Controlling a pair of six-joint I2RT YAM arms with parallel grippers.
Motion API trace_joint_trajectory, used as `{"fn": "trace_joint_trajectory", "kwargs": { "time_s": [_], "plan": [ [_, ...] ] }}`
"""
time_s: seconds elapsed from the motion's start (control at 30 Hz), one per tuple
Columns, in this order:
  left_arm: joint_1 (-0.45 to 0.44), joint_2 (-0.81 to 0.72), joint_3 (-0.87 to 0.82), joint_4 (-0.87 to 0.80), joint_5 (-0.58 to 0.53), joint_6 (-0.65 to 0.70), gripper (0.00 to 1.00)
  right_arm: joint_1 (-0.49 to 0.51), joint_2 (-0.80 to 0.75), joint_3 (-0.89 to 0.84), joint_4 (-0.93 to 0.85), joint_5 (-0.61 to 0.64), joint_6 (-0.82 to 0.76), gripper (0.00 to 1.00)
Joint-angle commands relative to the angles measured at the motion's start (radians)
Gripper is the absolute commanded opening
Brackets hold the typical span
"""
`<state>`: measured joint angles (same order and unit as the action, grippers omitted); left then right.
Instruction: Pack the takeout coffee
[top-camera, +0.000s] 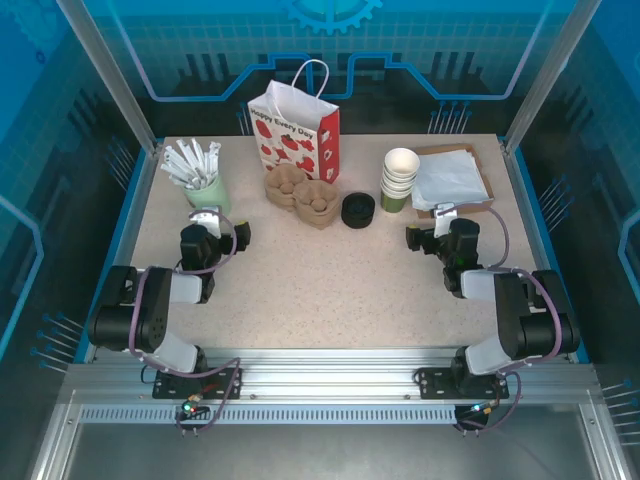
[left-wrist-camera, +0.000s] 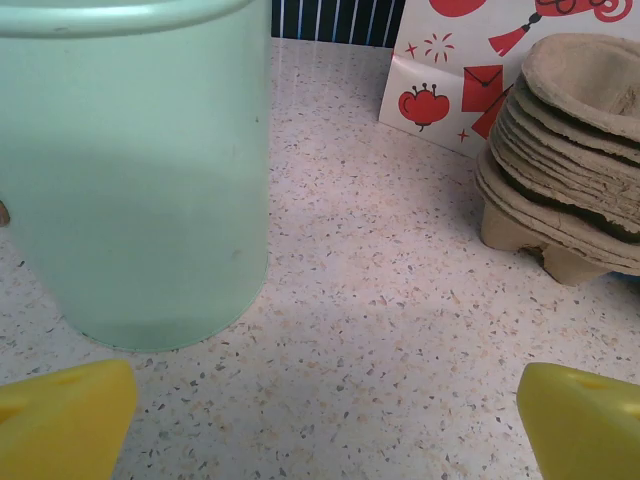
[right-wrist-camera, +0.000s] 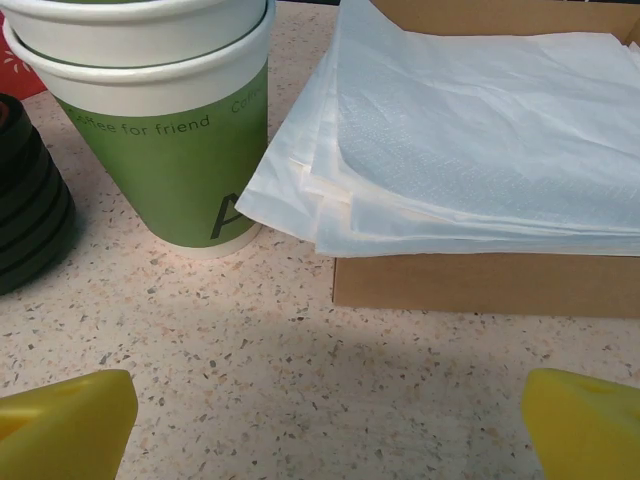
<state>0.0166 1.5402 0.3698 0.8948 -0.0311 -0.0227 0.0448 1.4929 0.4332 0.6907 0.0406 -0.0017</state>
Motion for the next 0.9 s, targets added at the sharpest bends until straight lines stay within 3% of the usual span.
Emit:
{"fn": "trace_joint_trajectory", "kwargs": {
  "time_s": [0.0, 0.87],
  "plan": [
    [0.000, 0.008, 0.018, 0.005, 0.019, 0.020, 0.99, 0.012, 0.006, 0.016, 0.030, -0.005, -0.013, 1.00],
    [0.001, 0.007, 0.018, 0.004, 0.020, 0.018, 0.99, 0.007, 0.006, 0.016, 0.029, -0.017, -0.007, 1.00]
  ]
}}
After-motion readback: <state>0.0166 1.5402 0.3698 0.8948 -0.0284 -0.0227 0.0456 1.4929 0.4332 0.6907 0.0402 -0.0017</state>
